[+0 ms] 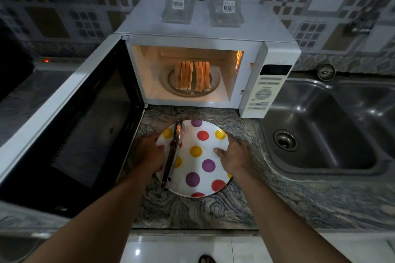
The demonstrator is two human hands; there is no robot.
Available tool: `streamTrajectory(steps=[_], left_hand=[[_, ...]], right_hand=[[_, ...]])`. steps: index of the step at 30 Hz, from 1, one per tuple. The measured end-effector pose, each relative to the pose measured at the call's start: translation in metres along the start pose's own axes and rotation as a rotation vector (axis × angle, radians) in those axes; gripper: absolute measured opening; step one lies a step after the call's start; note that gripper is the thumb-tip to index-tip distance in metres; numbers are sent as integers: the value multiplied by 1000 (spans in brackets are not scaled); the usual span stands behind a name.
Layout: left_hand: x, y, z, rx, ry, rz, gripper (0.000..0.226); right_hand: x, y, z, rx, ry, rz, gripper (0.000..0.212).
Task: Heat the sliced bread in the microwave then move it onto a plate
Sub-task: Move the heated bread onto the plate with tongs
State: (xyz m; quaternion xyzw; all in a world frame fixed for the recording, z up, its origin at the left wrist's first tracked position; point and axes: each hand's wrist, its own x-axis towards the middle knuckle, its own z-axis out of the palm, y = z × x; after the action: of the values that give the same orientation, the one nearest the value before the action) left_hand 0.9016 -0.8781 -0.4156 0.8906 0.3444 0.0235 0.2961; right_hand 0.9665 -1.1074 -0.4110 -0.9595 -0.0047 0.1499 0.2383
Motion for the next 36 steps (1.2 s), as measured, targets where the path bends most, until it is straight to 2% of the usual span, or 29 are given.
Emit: streamTrajectory(steps=[6, 9, 12, 16, 20, 24, 29, 34, 36], left_hand=[[0, 15, -12, 114, 74, 33, 28], [2, 28, -15, 65, 22, 30, 43], [3, 37, -13, 4, -118, -7, 60], [6, 37, -9, -13, -213, 2, 51], [6, 44, -14, -63, -228, -39, 41], [4, 49, -23, -295, -254, -130, 35], [-14, 64, -45, -559, -385, -137, 15], [-27, 74, -70, -641, -310, -14, 8], [-34, 81, -80, -662, -316, 94, 3]], right_hand=[[-23, -22, -6, -102, 166, -56, 57], [-30, -37, -3, -77, 135, -102, 54], [-37, -50, 5, -22, 80, -177, 45], [-50, -64, 20, 110, -78, -223, 23], [-58, -74, 24, 169, -244, -195, 25], [-63, -76, 21, 266, -360, -155, 26], [-71, -78, 8, 414, -358, -168, 27], [-86, -72, -22, 594, -345, -176, 15], [-94, -69, -35, 653, -304, -189, 13]])
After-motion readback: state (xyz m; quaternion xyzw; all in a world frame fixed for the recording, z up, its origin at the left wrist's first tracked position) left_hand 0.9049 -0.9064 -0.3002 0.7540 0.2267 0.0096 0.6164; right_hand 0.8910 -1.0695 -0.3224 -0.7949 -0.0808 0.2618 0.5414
